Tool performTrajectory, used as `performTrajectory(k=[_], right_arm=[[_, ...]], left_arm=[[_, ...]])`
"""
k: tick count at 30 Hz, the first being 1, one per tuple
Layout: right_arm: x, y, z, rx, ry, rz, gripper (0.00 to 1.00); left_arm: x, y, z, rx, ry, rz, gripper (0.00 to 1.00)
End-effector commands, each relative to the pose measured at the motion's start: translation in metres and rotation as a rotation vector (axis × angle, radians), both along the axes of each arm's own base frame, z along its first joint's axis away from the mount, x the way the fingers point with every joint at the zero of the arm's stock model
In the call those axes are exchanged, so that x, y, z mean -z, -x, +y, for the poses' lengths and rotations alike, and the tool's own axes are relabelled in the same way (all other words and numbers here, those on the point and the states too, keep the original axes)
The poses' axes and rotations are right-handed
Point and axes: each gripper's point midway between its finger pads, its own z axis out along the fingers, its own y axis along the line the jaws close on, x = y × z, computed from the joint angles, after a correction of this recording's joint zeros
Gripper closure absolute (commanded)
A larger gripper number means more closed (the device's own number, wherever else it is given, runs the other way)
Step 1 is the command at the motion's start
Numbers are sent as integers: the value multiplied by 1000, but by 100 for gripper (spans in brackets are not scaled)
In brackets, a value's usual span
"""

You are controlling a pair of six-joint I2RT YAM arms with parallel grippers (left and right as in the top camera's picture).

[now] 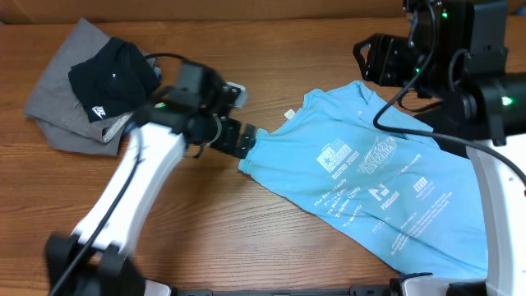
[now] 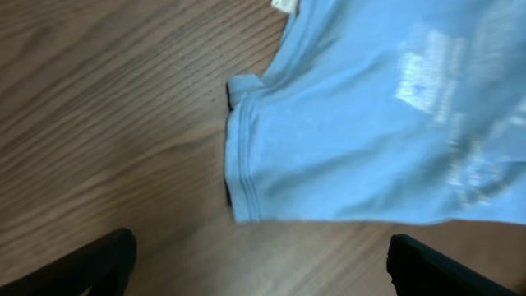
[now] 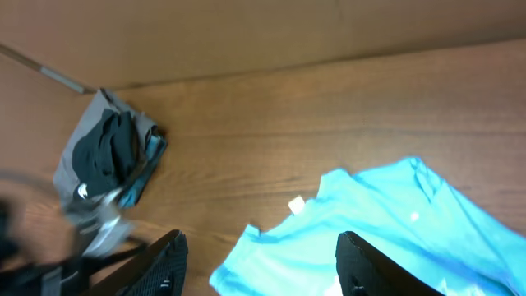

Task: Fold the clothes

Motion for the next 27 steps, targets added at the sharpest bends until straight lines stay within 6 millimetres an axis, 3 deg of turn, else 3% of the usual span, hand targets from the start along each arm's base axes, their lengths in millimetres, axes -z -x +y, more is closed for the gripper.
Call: performTrajectory(k=[1, 7, 10, 18, 19, 21, 22, 24, 27], right_arm=[[-24, 20, -6, 11, -7, -44, 38], [-17, 32, -10, 23, 10, 1, 38], [-15, 33, -13, 34, 21, 8, 37], [-17, 29, -17, 54, 33, -12, 33], [-17, 28, -18, 61, 40, -14, 33], [-17, 27, -21, 73, 49, -16, 32], [-17, 27, -21, 74, 50, -16, 32], [-17, 27, -21, 74, 50, -18, 32], [-17, 25, -24, 90, 62, -22, 32]], left_arm=[[41, -15, 3, 7, -103, 34, 0], [101, -4, -3, 27, -112, 217, 12], [115, 4, -7, 38, -90, 280, 20], [137, 28, -18, 66, -54, 418, 55], [138, 30, -20, 71, -56, 429, 63], [139, 35, -22, 74, -55, 448, 91], [136, 37, -23, 75, -42, 457, 96], [127, 37, -26, 68, -12, 474, 96], [95, 23, -28, 27, 57, 468, 96]])
